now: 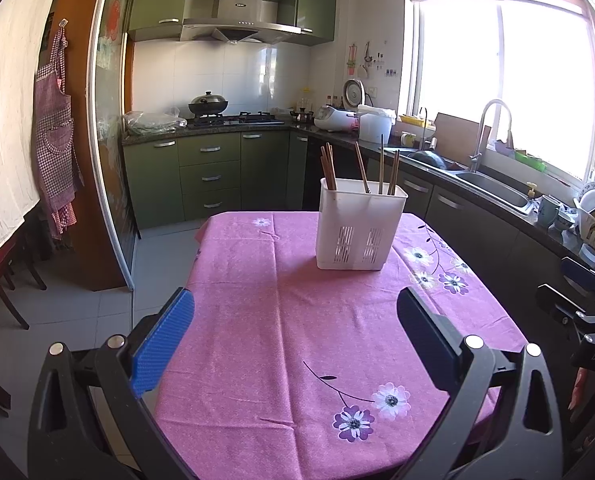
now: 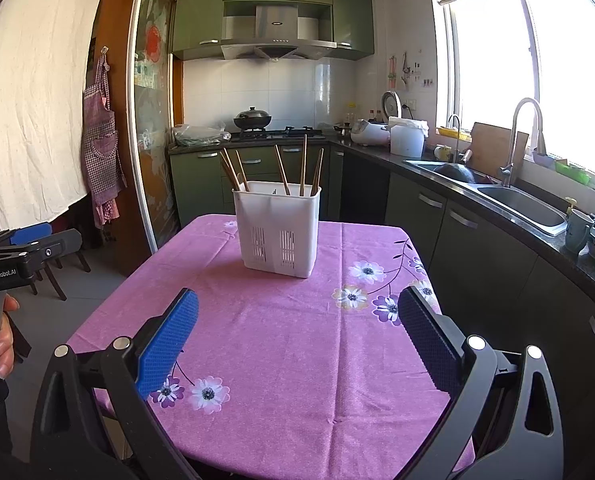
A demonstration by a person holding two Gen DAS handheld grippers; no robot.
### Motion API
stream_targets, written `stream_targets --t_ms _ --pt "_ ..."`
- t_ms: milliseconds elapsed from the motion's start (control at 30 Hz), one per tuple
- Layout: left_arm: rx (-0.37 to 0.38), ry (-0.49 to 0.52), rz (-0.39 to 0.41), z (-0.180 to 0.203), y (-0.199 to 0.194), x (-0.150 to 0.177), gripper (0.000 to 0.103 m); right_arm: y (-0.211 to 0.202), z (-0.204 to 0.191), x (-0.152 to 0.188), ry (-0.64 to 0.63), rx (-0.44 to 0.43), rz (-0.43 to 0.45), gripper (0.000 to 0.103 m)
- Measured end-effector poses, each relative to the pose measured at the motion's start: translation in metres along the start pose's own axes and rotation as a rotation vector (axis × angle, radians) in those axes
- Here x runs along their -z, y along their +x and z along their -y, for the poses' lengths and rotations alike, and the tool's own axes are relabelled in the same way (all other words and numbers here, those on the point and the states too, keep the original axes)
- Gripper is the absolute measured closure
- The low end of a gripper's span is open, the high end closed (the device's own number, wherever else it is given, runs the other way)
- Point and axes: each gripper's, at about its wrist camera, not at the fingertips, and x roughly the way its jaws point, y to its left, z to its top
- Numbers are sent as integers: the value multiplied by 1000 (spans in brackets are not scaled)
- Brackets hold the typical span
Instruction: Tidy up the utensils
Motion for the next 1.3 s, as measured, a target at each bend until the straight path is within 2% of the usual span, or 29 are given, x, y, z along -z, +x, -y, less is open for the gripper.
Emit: stream_targets --t_ms 1300 --pt "1 8 -1 5 0 -1 7 3 -5 2 8 -15 -2 5"
